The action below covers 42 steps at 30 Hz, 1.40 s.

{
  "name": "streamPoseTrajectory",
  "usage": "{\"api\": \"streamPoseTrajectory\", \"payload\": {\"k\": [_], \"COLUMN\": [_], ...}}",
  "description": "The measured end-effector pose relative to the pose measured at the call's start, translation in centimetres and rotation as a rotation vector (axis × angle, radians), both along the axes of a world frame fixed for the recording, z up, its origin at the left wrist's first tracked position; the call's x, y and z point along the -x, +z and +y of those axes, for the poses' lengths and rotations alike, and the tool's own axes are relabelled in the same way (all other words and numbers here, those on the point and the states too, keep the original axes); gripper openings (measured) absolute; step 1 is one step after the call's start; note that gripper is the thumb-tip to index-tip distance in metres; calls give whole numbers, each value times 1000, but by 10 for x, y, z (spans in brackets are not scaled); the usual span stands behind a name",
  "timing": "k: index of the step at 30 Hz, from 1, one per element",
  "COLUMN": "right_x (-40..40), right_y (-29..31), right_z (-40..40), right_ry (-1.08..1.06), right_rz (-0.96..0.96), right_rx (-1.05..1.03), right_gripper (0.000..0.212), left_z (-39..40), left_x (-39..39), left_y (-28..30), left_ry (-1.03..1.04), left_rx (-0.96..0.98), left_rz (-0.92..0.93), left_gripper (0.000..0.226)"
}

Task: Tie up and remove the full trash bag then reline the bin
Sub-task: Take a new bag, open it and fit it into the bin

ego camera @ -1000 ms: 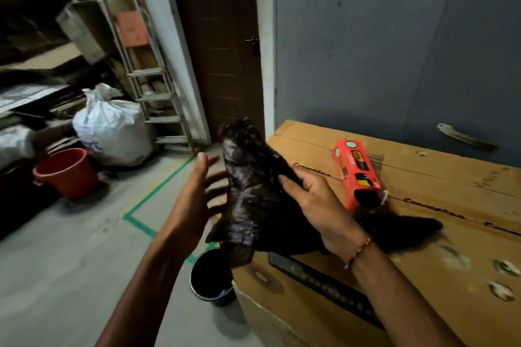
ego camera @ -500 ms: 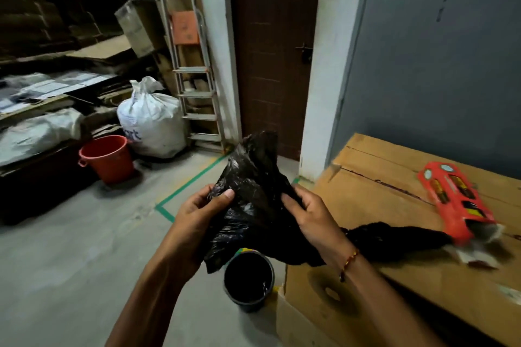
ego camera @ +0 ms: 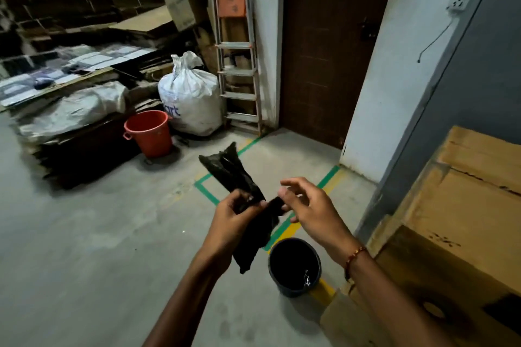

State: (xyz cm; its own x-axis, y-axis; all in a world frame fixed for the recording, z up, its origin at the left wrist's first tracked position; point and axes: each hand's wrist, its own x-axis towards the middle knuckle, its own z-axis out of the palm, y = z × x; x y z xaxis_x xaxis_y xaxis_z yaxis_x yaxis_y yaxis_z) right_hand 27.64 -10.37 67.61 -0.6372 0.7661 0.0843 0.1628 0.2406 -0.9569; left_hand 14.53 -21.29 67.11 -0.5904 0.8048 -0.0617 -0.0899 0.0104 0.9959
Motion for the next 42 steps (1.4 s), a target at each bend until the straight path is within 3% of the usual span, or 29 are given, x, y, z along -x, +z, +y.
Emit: {"api": "streamPoseTrajectory", "payload": {"k": [2,5,7,11,15,19,22,24,27,29,32,37,40,42], "right_x": [10,26,36,56,76,89,90,87,73,64,48,21,21,28], "right_y": [-1,-17,-32,-57,-77,-101,-124,-140,-162,-175,-187,-205,-206,-208], "right_z": [-1,7,19,45,74,108,141,161,185,193,194,184,178,171], "right_ry": [116,76,1,-54,-123,-248,-389,-514,-718,-820,-834,-729,-562,-444], "right_rz": [-18,-30,-6,13,121,246,348,412,482,451,235,-151,-397,-538], "right_rx": [212,289,322,459,706,937,1199,1381,1493,1447,1125,568,214,25], "right_gripper": [34,23,13,21,30,22,20,23,28,32,36,50,47,57], "left_z": [13,32,43,67,95,126,151,169,192,209,233,266,279,285], "left_x": [5,13,21,39,66,88,101,108,114,118,121,123,128,134], "left_y": [-12,-31,-41,-50,-61,-79,-101,-116,-130,-138,-151,-164,-167,-173], "left_ry": [-101,-229,-261,-300,-207,-102,-3,84,194,206,203,77,-45,-114], "left_rx": [50,117,164,224,248,281,314,339,316,306,310,329,327,362], "left_rz": [71,168,187,116,-18,-211,-310,-344,-496,-564,-550,-223,-136,-115], "left_gripper": [23,34,27,10,13,22,33,27,24,21,25,33,32,33]}}
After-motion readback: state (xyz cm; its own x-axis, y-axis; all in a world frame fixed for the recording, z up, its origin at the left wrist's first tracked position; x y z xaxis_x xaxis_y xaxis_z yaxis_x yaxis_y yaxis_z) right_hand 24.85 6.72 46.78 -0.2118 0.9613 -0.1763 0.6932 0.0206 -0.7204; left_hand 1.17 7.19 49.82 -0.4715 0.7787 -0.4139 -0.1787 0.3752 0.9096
